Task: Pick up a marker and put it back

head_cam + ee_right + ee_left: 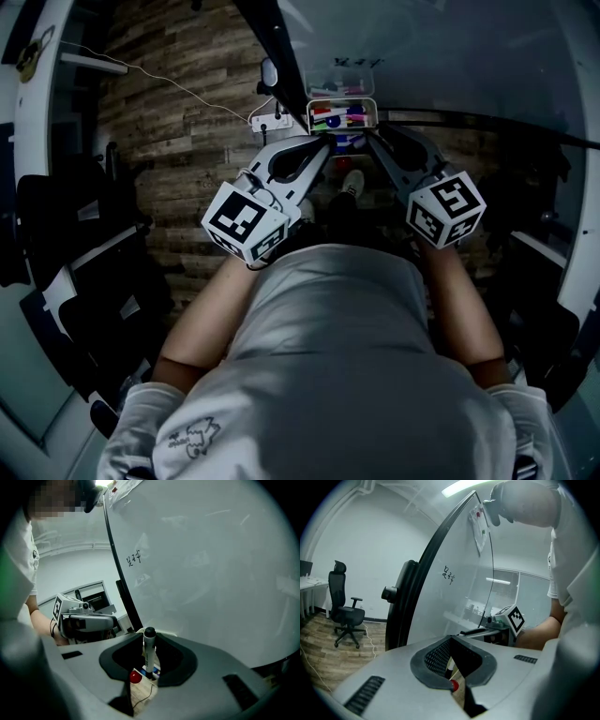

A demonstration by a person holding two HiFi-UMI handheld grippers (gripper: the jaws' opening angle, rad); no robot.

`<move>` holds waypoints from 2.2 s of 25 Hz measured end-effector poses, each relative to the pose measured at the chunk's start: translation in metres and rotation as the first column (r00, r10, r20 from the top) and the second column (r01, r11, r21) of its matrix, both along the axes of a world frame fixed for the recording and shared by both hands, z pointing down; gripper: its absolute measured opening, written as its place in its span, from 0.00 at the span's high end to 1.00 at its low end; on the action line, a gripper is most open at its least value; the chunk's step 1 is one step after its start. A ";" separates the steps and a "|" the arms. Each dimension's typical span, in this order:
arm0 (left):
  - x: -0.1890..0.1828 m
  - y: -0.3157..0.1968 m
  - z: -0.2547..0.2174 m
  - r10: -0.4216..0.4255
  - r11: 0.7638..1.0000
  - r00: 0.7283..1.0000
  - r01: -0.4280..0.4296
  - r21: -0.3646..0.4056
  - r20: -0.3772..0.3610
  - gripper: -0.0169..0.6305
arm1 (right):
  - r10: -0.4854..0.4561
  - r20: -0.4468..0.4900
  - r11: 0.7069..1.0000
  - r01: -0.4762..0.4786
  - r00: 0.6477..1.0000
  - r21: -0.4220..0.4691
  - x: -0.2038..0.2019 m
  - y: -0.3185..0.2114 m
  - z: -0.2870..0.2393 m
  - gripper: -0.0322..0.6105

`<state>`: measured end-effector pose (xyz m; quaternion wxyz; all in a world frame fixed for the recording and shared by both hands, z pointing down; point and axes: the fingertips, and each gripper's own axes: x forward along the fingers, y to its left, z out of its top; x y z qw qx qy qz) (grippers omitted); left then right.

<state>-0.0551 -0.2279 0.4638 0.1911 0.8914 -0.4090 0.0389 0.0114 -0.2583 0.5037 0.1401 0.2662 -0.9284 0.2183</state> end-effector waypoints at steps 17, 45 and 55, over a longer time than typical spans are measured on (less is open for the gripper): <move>0.004 0.005 0.000 0.011 1.000 1.000 -0.011 -0.004 -0.001 0.97 | -0.013 -0.001 0.998 0.013 1.000 0.059 0.001 -0.009 -0.020 0.78; 0.011 0.050 -0.084 0.107 0.977 0.994 -0.104 0.184 -0.003 0.97 | 0.061 0.125 0.964 -0.091 0.990 0.250 0.011 0.043 -0.135 0.78; 0.015 0.102 -0.117 0.176 0.955 0.984 -0.169 0.244 -0.008 0.97 | 0.059 0.138 0.926 -0.106 0.989 0.362 0.005 0.116 -0.166 0.93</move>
